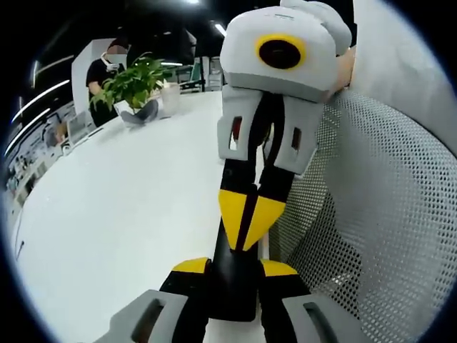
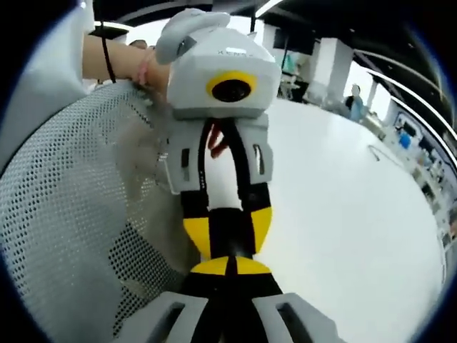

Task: Press the specified remote control buttons in sequence, fully releasing each button before pressing the next.

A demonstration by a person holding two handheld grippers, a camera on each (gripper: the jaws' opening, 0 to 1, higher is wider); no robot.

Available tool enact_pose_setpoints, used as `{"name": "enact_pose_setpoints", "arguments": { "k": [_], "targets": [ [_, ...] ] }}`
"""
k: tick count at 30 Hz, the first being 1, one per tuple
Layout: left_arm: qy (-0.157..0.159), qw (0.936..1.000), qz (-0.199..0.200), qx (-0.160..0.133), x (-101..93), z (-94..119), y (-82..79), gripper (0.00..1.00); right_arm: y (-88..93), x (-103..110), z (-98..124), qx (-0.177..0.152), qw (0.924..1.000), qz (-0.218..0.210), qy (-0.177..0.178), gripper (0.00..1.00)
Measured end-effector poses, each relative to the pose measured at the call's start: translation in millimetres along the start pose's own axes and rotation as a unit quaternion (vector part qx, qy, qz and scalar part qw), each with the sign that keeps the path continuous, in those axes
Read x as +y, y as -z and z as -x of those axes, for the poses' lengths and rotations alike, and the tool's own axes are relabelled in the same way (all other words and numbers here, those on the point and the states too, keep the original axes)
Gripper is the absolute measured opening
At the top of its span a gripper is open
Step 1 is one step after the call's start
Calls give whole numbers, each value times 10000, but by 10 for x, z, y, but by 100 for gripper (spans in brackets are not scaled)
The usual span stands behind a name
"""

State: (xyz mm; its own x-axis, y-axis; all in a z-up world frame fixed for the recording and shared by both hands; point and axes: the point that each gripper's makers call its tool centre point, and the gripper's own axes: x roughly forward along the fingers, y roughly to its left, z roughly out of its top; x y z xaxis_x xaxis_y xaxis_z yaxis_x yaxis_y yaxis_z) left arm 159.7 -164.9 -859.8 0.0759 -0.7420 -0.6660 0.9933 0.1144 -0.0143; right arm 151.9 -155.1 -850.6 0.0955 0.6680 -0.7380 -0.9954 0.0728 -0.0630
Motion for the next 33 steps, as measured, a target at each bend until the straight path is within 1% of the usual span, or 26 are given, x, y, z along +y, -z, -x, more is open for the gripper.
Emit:
{"name": "enact_pose_setpoints", "arguments": {
  "k": [2, 4, 15, 19, 21, 22, 23, 24, 25, 26, 31, 33],
  "targets": [
    [-2, 10000, -2, 7, 1, -2, 4, 25, 0, 19, -3, 43, 9998, 198, 20, 0],
    [-6, 10000, 7, 3, 2, -1, 6, 25, 4, 22, -4, 54, 9996, 270, 13, 0],
    [-13, 9999, 40, -123, 3, 7, 12, 25, -4, -12, -1, 11, 9998, 191, -97, 0],
    [9, 9999, 3, -141, 1, 6, 7, 25, -6, 17, 2, -35, 9999, -37, -122, 1],
    [22, 9999, -7, -140, 1, 4, 5, 25, -12, 37, -1, 24, 10000, 41, -77, 2],
    [25, 9999, -17, -138, 1, 3, 3, 25, -4, 19, -2, 100, 9998, 156, -9, 3],
    [24, 9999, -17, -132, 2, 2, 4, 25, 7, -1, -8, 147, 9998, 152, 46, 6],
    [27, 9999, -30, -116, 1, 0, 2, 25, -1, -25, -7, 100, 9999, 76, 100, 11],
    [26, 9999, -32, -106, 1, -1, 0, 25, 10, -41, -4, 99, 9999, -55, 123, 14],
    [28, 9999, -29, -102, 0, 0, 0, 25, 29, -45, 6, 85, 9998, -189, 85, 15],
    [46, 9999, -51, -95, 2, -6, 2, 25, 71, -57, 25, 61, 9995, -288, 64, 21],
    [39, 9999, -36, -93, 2, -5, 2, 25, 108, -56, 34, 140, 9993, -335, 50, 23]
  ]
}}
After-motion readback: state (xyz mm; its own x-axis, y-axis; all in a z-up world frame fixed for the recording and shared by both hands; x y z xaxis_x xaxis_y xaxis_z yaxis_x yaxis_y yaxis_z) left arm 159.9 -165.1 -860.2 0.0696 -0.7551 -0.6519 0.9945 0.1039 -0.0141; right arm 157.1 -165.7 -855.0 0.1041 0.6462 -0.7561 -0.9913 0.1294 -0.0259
